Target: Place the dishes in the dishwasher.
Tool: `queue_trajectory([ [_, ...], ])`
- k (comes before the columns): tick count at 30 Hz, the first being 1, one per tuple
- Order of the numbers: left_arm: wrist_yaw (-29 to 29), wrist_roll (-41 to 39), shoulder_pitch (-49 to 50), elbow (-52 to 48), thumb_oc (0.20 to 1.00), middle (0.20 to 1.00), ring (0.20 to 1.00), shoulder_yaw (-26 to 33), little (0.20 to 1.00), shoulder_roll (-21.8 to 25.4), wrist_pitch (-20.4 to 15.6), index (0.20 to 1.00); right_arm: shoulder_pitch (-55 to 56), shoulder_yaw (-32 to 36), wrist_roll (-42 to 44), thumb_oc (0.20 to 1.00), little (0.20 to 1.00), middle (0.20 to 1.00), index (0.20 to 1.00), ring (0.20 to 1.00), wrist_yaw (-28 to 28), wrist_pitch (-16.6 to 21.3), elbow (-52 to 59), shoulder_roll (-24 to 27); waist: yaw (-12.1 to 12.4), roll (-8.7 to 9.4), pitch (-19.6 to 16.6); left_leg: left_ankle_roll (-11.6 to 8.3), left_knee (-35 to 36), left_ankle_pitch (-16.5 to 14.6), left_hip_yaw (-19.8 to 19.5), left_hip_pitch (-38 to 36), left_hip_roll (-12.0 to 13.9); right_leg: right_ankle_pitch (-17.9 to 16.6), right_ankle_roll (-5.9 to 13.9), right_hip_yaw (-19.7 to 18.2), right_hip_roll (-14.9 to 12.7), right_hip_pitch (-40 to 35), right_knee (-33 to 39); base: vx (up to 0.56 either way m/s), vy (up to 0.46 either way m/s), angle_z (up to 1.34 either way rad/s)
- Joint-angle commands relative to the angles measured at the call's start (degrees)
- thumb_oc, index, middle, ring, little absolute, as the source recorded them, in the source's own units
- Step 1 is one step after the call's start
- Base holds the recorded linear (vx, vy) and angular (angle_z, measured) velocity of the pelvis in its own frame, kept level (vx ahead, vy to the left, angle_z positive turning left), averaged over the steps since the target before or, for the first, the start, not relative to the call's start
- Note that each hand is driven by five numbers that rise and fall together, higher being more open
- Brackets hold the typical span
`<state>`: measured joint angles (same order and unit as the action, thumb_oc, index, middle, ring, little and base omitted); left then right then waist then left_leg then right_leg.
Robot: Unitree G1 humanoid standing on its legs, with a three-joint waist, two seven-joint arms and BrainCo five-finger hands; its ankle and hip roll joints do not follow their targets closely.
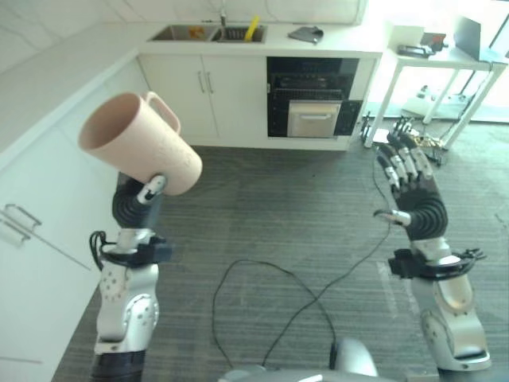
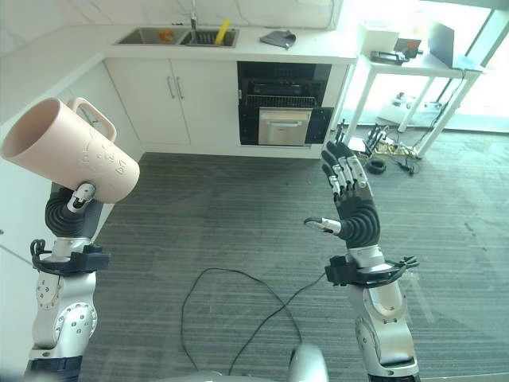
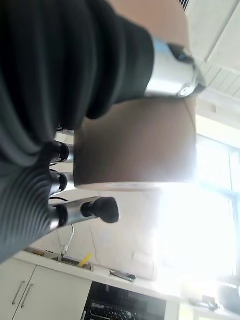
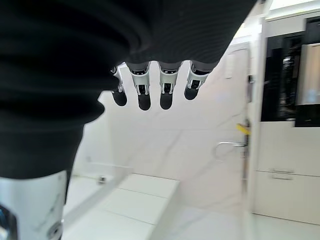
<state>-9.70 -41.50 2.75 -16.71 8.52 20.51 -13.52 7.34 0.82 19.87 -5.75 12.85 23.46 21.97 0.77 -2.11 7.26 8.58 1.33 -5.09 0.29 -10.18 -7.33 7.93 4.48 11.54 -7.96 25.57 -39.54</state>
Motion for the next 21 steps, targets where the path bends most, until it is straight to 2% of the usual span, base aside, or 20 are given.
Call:
queue_trajectory([
  [1,-1.12,0.81,-0.06,-4.56,0.200,0.200,0.200,0.57,0.200,2.91,-1.72,0.200,-3.32,4.66,3.98,1.000,1.000,1.000,1.000,1.000,-0.20,3.20,0.19,1.23,-0.08,2.75,1.62,-7.77,3.67,2.33,-3.15,2.36,5.18,-7.73,3.21,0.13,1.51,-18.05,26.72,0.46,-0.225,0.48],
  [3,-0.99,1.17,0.45,-4.62,0.200,0.200,0.200,0.36,0.200,2.94,-2.09,0.200,-3.22,5.00,4.64,1.000,1.000,1.000,1.000,1.000,-0.86,3.31,0.31,1.57,-1.57,2.51,2.04,-8.19,3.67,-0.06,-2.85,-0.17,5.87,-11.87,4.47,-0.14,0.99,-17.61,38.44,0.52,-0.240,0.59],
  [4,-0.60,2.10,0.97,-4.84,0.200,0.200,0.200,0.05,0.200,2.58,-2.75,0.200,-3.03,5.01,5.01,1.000,1.000,1.000,1.000,1.000,-1.65,3.28,0.96,1.33,-2.56,2.00,2.49,-8.25,3.67,-1.57,-2.57,-2.17,6.62,-14.56,5.07,-0.65,0.26,-16.04,41.22,0.54,-0.265,0.77],
  [5,-0.08,2.84,1.05,-4.79,0.200,0.200,0.200,-0.26,0.200,2.70,-3.33,0.200,-2.96,5.00,5.19,1.000,1.000,1.000,1.000,1.000,-2.32,3.63,1.11,1.09,-3.12,1.84,2.77,-7.98,3.67,-2.38,-2.55,-3.12,6.92,-15.18,4.99,-1.20,-0.13,-15.08,39.91,0.62,-0.335,0.74],
  [6,-0.72,2.73,1.08,-4.25,0.200,0.200,0.200,-0.34,0.200,3.17,-3.65,0.200,-3.23,4.38,5.12,1.000,1.000,1.000,1.000,1.000,-1.36,3.92,0.77,1.45,-3.24,2.23,2.19,-8.05,3.67,-3.84,-2.68,-4.01,7.13,-15.29,5.46,-1.80,-0.08,-16.67,41.54,0.50,-0.328,0.39],
  [8,-0.34,2.91,1.13,-4.31,0.200,0.200,0.200,-0.75,0.200,3.41,-3.55,0.200,-3.61,3.99,5.36,1.000,1.000,1.000,1.000,1.000,-0.17,3.16,1.02,1.90,-3.56,2.90,1.32,-8.58,3.67,-4.03,-2.75,-5.39,7.23,-16.84,5.50,-2.09,-0.22,-18.32,42.25,0.45,-0.314,0.00],
  [10,0.51,2.27,1.00,-4.81,0.200,0.200,0.200,-0.88,0.200,3.28,-2.50,0.200,-4.38,3.54,5.92,1.000,1.000,1.000,1.000,1.000,0.03,2.55,0.98,2.41,-3.87,2.98,-0.35,-10.21,1.71,-5.35,-1.69,-8.03,8.86,-16.60,4.38,-1.25,0.29,-19.85,41.82,0.50,-0.326,0.27],
  [12,0.70,1.87,1.34,-5.43,0.200,0.200,0.200,-0.70,0.200,3.15,-1.96,0.200,-4.38,3.74,5.63,1.000,1.000,1.000,1.000,1.000,-0.67,2.37,1.25,2.98,-3.79,2.63,-1.20,-12.76,-8.11,1.34,-1.00,-4.39,10.45,-15.67,2.38,-1.00,1.91,-22.21,43.40,0.42,-0.293,-0.26],
  [13,0.89,2.04,1.39,-5.39,0.200,0.200,0.200,-0.88,0.200,2.81,-1.66,0.200,-4.63,3.55,5.91,1.000,1.000,1.000,1.000,1.000,-1.03,1.91,1.02,3.25,-3.51,2.81,-1.19,-13.51,-16.20,3.45,-0.28,-1.27,11.12,-14.54,1.24,-1.12,2.48,-23.77,43.86,0.33,-0.249,-0.81],
  [16,0.22,4.57,3.04,-4.78,0.200,0.200,0.200,-1.43,0.200,2.12,-0.62,0.200,-4.22,3.65,5.76,1.000,1.000,1.000,1.000,1.000,-3.21,1.81,0.10,3.74,-2.98,3.84,-0.25,-14.51,-34.71,7.39,1.08,7.84,10.14,-12.49,-1.52,-2.00,3.27,-26.94,43.60,0.30,-0.253,-0.88],
  [17,-0.71,4.70,4.13,-4.22,0.200,0.200,0.200,-1.77,0.200,1.95,-0.57,0.200,-3.32,4.21,5.79,1.000,1.000,1.000,1.000,1.000,-3.55,2.31,-0.16,4.35,-2.11,5.14,0.93,-13.67,-41.44,7.48,1.85,15.00,9.85,-11.56,-2.51,-1.93,2.95,-29.32,43.52,0.22,-0.191,-0.73],
  [18,-0.86,4.54,4.22,-4.14,0.200,0.200,0.200,-1.81,0.200,2.01,-0.51,0.200,-3.18,4.34,5.81,1.000,1.000,1.000,1.000,1.000,-3.50,2.37,-0.18,4.38,-2.02,5.08,1.04,-13.44,-42.50,6.99,1.79,16.06,10.01,-11.43,-2.53,-1.79,3.09,-29.50,43.58,0.27,-0.147,-0.77],
  [19,-1.73,3.91,4.77,-3.77,0.200,0.200,0.200,-1.49,0.200,1.81,-0.76,0.200,-3.40,4.63,6.39,1.000,1.000,1.000,1.000,1.000,-2.86,1.96,-0.34,4.86,-0.87,5.43,1.87,-12.08,-40.76,5.33,1.88,19.76,8.56,-10.62,-2.43,-1.85,3.50,-31.06,43.91,0.28,-0.023,-0.63],
  [20,-2.03,3.71,5.29,-3.94,0.200,0.200,0.200,-1.13,0.200,1.62,-1.06,0.200,-3.94,4.50,6.53,1.000,1.000,1.000,1.000,1.000,-2.44,1.31,-0.33,4.91,-0.22,5.22,2.18,-11.65,-35.53,4.93,2.74,19.23,8.28,-9.77,-2.08,-2.73,4.22,-31.95,44.11,0.43,0.015,-0.65],
  [21,-2.11,3.54,6.02,-4.19,0.200,0.200,0.200,-0.83,0.200,1.57,-1.66,0.200,-4.89,4.02,6.02,1.000,1.000,1.000,1.000,1.000,-2.31,0.59,-0.50,4.47,0.20,4.48,2.26,-11.62,-26.85,5.43,4.08,17.96,8.56,-8.58,-1.62,-4.43,5.59,-32.80,44.53,0.34,0.045,-0.63],
])
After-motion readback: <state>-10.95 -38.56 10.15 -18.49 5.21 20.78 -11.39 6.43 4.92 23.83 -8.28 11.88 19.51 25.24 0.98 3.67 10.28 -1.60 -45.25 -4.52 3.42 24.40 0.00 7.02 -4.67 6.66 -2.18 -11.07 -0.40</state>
